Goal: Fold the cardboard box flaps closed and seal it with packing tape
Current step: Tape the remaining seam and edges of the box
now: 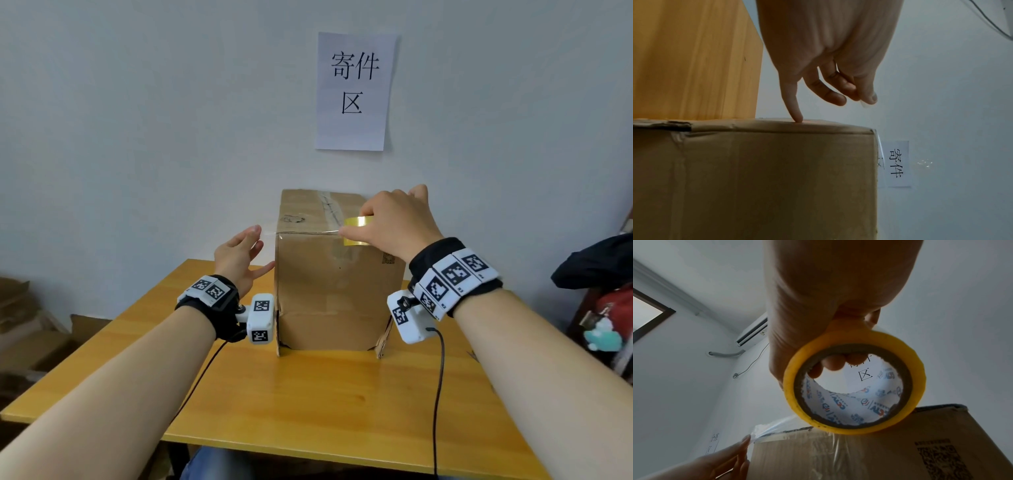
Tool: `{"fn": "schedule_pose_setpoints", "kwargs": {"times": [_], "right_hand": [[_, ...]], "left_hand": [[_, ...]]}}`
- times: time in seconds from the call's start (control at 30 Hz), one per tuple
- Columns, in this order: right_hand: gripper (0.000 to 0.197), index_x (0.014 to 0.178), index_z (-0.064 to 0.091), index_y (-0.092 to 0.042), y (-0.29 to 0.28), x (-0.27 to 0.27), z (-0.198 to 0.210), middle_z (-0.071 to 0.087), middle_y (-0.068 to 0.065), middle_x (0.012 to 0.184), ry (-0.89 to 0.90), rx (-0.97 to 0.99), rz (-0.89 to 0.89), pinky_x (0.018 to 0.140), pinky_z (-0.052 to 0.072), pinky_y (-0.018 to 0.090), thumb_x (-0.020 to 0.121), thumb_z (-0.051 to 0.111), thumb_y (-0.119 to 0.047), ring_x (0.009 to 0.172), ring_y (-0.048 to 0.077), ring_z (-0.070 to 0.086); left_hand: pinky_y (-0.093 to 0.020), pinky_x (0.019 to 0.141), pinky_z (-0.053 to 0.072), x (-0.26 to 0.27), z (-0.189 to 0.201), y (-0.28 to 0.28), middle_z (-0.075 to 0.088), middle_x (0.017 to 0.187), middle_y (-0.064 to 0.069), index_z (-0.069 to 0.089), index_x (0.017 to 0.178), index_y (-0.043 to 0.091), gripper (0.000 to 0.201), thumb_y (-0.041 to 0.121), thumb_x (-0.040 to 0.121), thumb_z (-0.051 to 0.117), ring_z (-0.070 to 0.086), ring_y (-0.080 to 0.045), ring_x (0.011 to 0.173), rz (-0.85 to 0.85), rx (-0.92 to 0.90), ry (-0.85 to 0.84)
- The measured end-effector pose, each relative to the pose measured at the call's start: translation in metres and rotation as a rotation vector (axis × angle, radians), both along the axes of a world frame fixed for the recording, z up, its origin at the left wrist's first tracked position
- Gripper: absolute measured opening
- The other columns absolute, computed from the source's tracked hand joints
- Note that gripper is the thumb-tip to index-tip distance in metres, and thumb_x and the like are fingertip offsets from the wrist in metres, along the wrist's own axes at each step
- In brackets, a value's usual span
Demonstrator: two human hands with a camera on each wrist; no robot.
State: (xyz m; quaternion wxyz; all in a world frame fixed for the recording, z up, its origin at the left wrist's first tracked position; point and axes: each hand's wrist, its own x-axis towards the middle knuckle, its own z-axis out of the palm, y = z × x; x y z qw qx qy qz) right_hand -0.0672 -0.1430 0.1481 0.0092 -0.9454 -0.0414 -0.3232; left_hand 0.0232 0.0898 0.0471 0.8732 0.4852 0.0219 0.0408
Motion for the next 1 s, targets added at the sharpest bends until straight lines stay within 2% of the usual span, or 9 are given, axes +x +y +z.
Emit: {"fn": "schedule_pose_setpoints", "kwargs": {"times": [0.1,0.23,0.33,0.43,0.53,0.67,0.83,1.0], "right_hand": [[0.059,0.051,0.039,-0.022,0.0,0.0,0.001,0.038,-0.004,0.05,0.0,0.018,0.012,0.084,0.029,0.04,0.079,0.058,-0.07,0.062,0.021,0.042],[0.058,0.052,0.038,-0.021,0.001,0.001,0.002,0.035,-0.004,0.05,-0.005,0.013,0.008,0.084,0.03,0.04,0.08,0.059,-0.067,0.06,0.021,0.038],[0.059,0.053,0.038,-0.021,0.005,0.003,0.0,0.034,-0.004,0.049,0.002,0.01,0.01,0.084,0.029,0.041,0.081,0.058,-0.068,0.059,0.02,0.037],[0.058,0.052,0.041,-0.021,0.006,0.003,-0.001,0.038,-0.005,0.049,0.008,0.003,0.005,0.085,0.03,0.041,0.081,0.058,-0.069,0.06,0.019,0.039],[0.057,0.052,0.043,-0.021,0.005,0.003,-0.002,0.04,-0.005,0.049,0.001,0.001,-0.011,0.084,0.03,0.041,0.081,0.058,-0.068,0.061,0.02,0.041],[0.059,0.051,0.04,-0.021,0.002,0.003,-0.003,0.04,-0.005,0.049,-0.004,0.006,-0.023,0.083,0.03,0.041,0.081,0.058,-0.069,0.061,0.02,0.042],[0.056,0.053,0.042,-0.022,0.003,0.005,-0.003,0.043,-0.004,0.051,0.011,0.008,-0.023,0.081,0.028,0.039,0.082,0.057,-0.069,0.064,0.02,0.045],[0.054,0.054,0.045,-0.022,0.004,0.005,-0.003,0.042,-0.004,0.052,0.02,0.009,-0.031,0.079,0.026,0.039,0.082,0.057,-0.066,0.062,0.02,0.043]], "left_hand": [[-0.058,0.081,0.058,0.001,-0.002,0.005,0.064,0.108,0.0,0.068,0.113,0.012,0.025,0.021,0.09,0.072,0.058,-0.017,0.107,-0.03,-0.021,-0.028],[-0.064,0.082,0.055,0.003,-0.005,0.011,0.058,0.103,-0.001,0.065,0.116,0.006,0.03,0.02,0.091,0.071,0.055,-0.017,0.102,-0.082,-0.06,-0.072],[-0.068,0.082,0.053,0.003,-0.01,0.015,0.056,0.102,-0.001,0.063,0.118,0.007,0.031,0.019,0.091,0.071,0.053,-0.016,0.097,-0.111,-0.106,-0.093],[-0.067,0.082,0.053,0.001,-0.013,0.015,0.056,0.107,-0.001,0.064,0.118,0.007,0.032,0.019,0.09,0.072,0.053,-0.017,0.102,-0.103,-0.103,-0.083],[-0.064,0.081,0.055,-0.001,-0.011,0.012,0.058,0.111,0.0,0.062,0.126,0.003,0.041,0.02,0.09,0.072,0.054,-0.018,0.108,-0.073,-0.07,-0.064],[-0.061,0.079,0.057,0.0,-0.007,0.007,0.06,0.119,-0.002,0.065,0.116,0.012,0.029,0.021,0.09,0.071,0.055,-0.02,0.116,-0.045,-0.028,-0.04],[-0.059,0.078,0.058,0.003,-0.006,0.007,0.063,0.118,-0.002,0.068,0.121,0.009,0.034,0.023,0.09,0.072,0.056,-0.021,0.117,-0.05,0.003,-0.025],[-0.063,0.082,0.055,0.004,-0.006,0.012,0.065,0.118,-0.003,0.068,0.121,0.01,0.034,0.022,0.09,0.072,0.056,-0.022,0.115,-0.09,0.025,-0.024]]}}
